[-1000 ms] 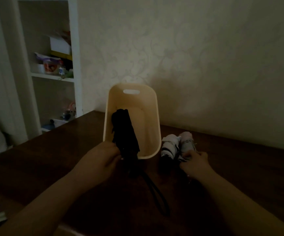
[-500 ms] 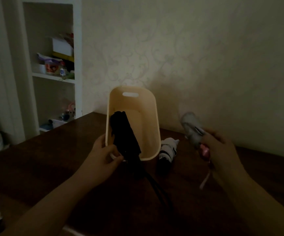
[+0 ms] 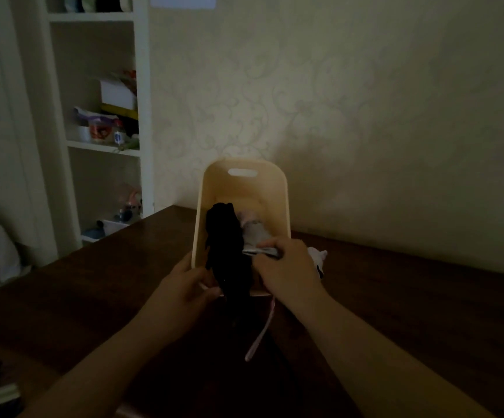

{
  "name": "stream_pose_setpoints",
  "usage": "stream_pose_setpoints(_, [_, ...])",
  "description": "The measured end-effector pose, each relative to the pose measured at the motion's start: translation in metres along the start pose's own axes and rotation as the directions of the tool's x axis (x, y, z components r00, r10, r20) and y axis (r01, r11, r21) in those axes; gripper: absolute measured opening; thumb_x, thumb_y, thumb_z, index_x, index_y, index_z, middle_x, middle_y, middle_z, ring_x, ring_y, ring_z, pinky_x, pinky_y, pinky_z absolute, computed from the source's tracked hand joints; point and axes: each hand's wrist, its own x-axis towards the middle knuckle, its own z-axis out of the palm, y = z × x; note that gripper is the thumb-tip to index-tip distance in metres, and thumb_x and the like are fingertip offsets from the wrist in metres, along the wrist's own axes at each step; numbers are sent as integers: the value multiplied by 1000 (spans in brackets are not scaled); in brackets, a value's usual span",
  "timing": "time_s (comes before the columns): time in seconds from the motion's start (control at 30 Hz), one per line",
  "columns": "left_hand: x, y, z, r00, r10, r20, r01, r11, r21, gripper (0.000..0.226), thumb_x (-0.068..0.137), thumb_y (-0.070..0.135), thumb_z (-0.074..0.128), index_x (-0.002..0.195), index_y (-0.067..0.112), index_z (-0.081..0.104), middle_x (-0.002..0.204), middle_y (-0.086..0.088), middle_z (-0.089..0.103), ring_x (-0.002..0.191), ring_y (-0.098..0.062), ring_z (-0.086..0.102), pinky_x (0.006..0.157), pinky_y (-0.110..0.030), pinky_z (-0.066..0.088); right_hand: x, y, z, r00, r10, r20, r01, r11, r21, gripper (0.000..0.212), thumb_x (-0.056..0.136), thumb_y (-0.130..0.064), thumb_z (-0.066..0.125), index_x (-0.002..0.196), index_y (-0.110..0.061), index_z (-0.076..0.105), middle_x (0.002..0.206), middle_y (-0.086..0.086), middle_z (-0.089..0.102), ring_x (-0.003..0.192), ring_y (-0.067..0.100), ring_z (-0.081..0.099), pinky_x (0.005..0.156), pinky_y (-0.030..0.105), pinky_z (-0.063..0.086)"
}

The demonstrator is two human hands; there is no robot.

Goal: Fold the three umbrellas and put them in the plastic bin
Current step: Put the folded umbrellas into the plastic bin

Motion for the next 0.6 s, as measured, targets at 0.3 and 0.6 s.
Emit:
stream_pose_setpoints(0.3, [4, 3, -2, 998, -26, -52, 23, 999, -43, 11, 87, 17, 61, 76, 20, 59, 95, 10, 51, 82, 1, 53, 68, -13, 42, 12, 25, -36, 965, -116, -235, 69, 977, -199, 27, 97, -15, 42, 117, -14, 61, 118, 8, 56, 106, 20, 54, 85, 23, 38])
stream_pose_setpoints(0.6, [6, -2, -3, 998, -49, -34, 48, 998, -27, 17, 87, 19, 61, 73, 26, 55, 93, 12, 49, 78, -3, 53, 61, -12, 36, 40, 116, -17, 935, 293, 200, -111, 777, -620, 49, 94, -45, 49, 139, -31, 40, 157, 7, -13, 142, 33, 18, 111, 37, 28])
